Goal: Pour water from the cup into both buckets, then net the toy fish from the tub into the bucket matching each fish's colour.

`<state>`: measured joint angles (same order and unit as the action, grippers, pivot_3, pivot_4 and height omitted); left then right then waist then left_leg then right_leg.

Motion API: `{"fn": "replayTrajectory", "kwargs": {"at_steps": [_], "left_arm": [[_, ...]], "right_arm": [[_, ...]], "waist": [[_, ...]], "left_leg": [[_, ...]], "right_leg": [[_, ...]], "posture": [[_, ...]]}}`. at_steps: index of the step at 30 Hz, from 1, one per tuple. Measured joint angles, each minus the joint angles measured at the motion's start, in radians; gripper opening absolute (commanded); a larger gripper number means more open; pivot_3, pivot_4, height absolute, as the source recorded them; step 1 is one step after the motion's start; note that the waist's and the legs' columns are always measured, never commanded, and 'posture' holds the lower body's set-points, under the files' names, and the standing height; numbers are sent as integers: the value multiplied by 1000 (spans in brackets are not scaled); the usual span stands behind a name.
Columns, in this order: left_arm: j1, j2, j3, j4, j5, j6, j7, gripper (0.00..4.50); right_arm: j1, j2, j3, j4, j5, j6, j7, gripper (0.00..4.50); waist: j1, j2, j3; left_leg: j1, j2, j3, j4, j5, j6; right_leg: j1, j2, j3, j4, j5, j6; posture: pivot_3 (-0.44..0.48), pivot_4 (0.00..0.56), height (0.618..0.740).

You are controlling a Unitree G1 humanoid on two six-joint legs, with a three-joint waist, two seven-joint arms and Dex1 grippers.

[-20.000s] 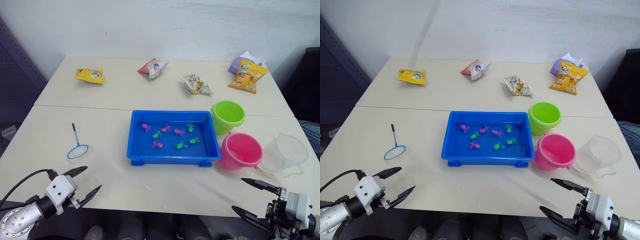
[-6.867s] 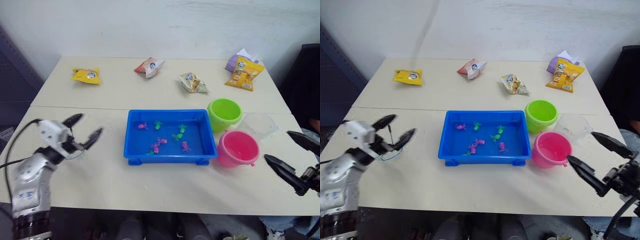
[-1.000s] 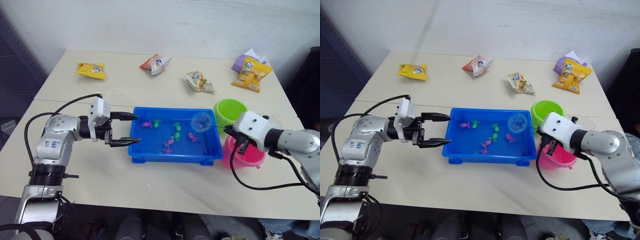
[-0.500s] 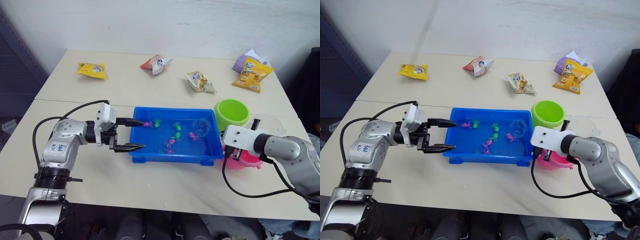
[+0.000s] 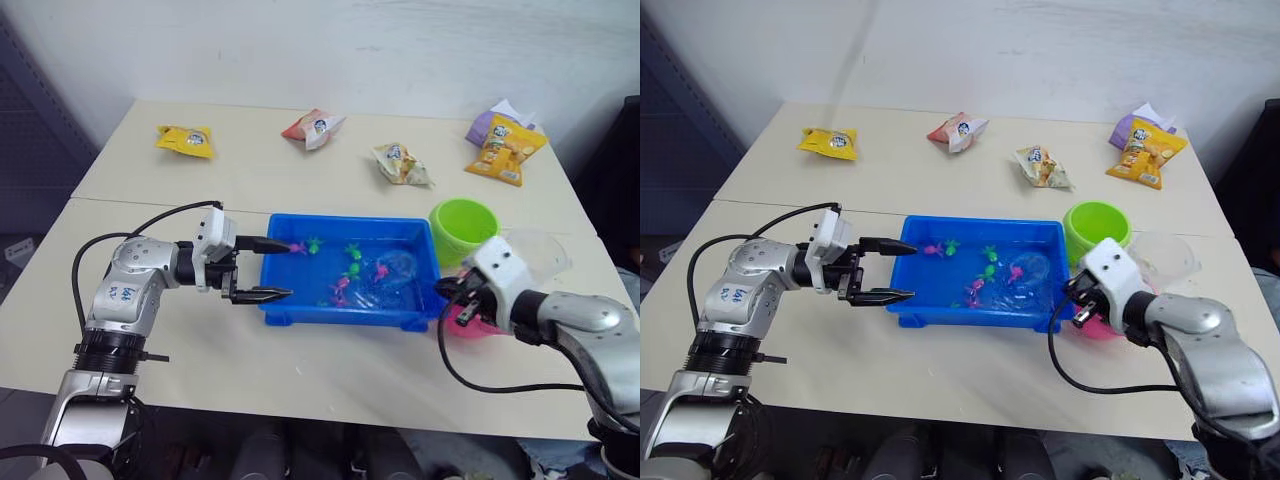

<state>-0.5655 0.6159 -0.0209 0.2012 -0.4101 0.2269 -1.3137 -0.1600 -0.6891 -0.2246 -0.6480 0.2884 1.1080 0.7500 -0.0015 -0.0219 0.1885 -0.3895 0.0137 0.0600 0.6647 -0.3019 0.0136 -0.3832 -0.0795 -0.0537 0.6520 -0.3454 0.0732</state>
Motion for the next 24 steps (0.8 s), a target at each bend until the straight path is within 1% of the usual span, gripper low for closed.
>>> {"fn": "replayTrajectory", "kwargs": {"at_steps": [3, 7, 13, 16, 18, 21, 24], "left_arm": [[-5, -1, -1, 15, 5, -7, -6, 4477], [-38, -17, -10, 50, 12, -23, -20, 4477], [-90, -65, -40, 110, 24, -50, -47, 4477], [-122, -86, -45, 156, 31, -70, -64, 4477], [-133, -96, -53, 173, 34, -79, -76, 4477], [-163, -121, -65, 210, 36, -89, -95, 4477], [-187, -139, -74, 220, 37, -96, -111, 4477]], "right_arm": [[45, 27, -89, -47, 79, 50, 0, 0], [123, 57, -205, -99, 156, 69, -1, 0], [213, 82, -362, -186, 269, 70, -10, 0], [271, 113, -453, -219, 326, 67, -21, 0], [310, 124, -512, -235, 361, 49, -23, 0], [409, 147, -639, -272, 431, -11, -6, 0], [498, 161, -737, -286, 459, -81, -5, 0]], "waist": [[-1, 0, 0], [1, 0, 0], [-1, 0, 0], [1, 0, 0], [2, 0, 0], [3, 0, 0], [3, 0, 0]], "left_leg": [[0, 0, 0, 0, 0, 0], [0, 0, 0, 0, 0, 0], [1, 0, 1, 0, 0, 0], [1, 0, 1, 0, 0, 0], [1, -1, 1, 0, 0, 1], [1, -1, 1, 0, 0, 1], [2, -1, 1, 0, 0, 1]], "right_leg": [[0, 0, 0, 0, 0, 0], [0, 0, 0, 0, 0, 0], [0, 1, 1, 1, 0, 0], [0, 1, 1, 1, 0, 0], [1, 1, 1, 1, 0, 0], [1, 1, 1, 1, 0, 0], [2, 1, 1, 1, 0, 0]], "posture": [[0, 150, 738], [0, 150, 738], [0, 150, 738], [0, 150, 738], [0, 150, 738], [0, 150, 738], [0, 150, 738]]}}
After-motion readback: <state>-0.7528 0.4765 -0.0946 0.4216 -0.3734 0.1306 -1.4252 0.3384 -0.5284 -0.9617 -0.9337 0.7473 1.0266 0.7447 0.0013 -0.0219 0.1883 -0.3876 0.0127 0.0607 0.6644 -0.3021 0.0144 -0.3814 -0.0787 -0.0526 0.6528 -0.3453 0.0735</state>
